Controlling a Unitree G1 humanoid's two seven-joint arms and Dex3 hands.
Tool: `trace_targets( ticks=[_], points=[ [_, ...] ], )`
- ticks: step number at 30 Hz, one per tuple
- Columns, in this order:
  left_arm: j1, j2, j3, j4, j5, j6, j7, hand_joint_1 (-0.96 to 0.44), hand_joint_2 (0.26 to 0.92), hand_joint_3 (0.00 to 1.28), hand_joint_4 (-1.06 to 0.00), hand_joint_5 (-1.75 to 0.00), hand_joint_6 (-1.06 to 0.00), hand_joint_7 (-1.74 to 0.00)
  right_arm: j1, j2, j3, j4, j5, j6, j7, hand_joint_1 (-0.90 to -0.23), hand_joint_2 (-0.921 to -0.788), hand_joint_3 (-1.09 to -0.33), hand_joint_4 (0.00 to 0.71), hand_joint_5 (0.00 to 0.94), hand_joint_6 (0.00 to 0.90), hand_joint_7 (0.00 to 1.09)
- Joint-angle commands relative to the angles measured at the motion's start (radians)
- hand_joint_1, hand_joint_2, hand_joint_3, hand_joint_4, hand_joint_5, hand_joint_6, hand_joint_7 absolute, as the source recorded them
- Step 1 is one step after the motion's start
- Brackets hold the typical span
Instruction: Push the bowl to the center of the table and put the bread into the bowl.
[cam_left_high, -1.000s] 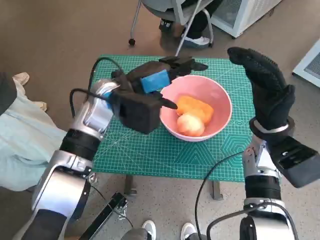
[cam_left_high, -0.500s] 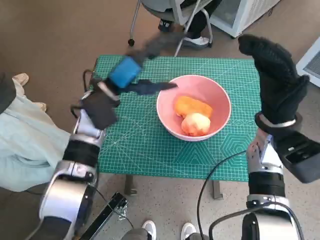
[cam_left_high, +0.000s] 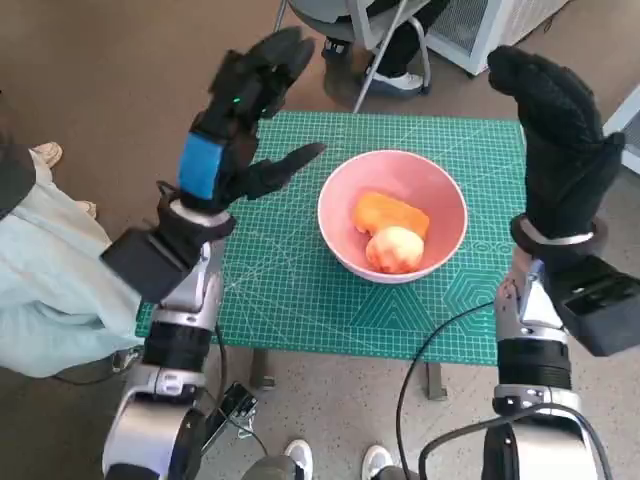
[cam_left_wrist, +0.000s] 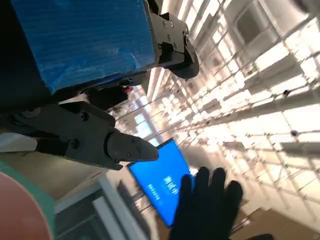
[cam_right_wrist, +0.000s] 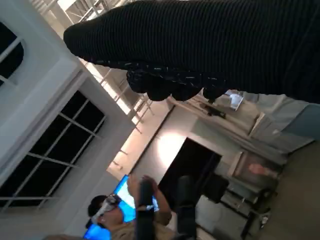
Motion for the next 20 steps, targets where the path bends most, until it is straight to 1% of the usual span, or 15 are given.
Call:
trace_targets(
  ticks=[1, 8, 20],
  points=[
    [0.026, -0.001, 0.003, -0.037, -0.025, 0.023, -0.018, -0.28, 0.921, 0.27, -0.39, 0.00, -0.05, -0.81, -0.001, -0.006, 0.008, -0.010, -0.033, 0.026, -0.041, -0.580, -0.921, -0.792, 0.350, 0.012, 0.054, 0.79],
    [0.057, -0.013, -0.005, -0.075, -0.031, 0.067, -0.020, -0.26, 0.921, 0.29, -0.38, 0.00, -0.04, -0.82, 0.002, -0.010, 0.021, -0.031, -0.063, 0.043, -0.069, -0.591, -0.921, -0.797, 0.347, 0.009, 0.054, 0.78],
    [0.073, -0.023, -0.008, -0.068, -0.004, 0.062, 0.005, -0.25, 0.921, 0.29, -0.37, 0.00, -0.02, -0.82, 0.004, -0.023, 0.036, -0.057, -0.068, 0.066, -0.079, -0.579, -0.921, -0.799, 0.339, 0.003, 0.053, 0.77]
  ],
)
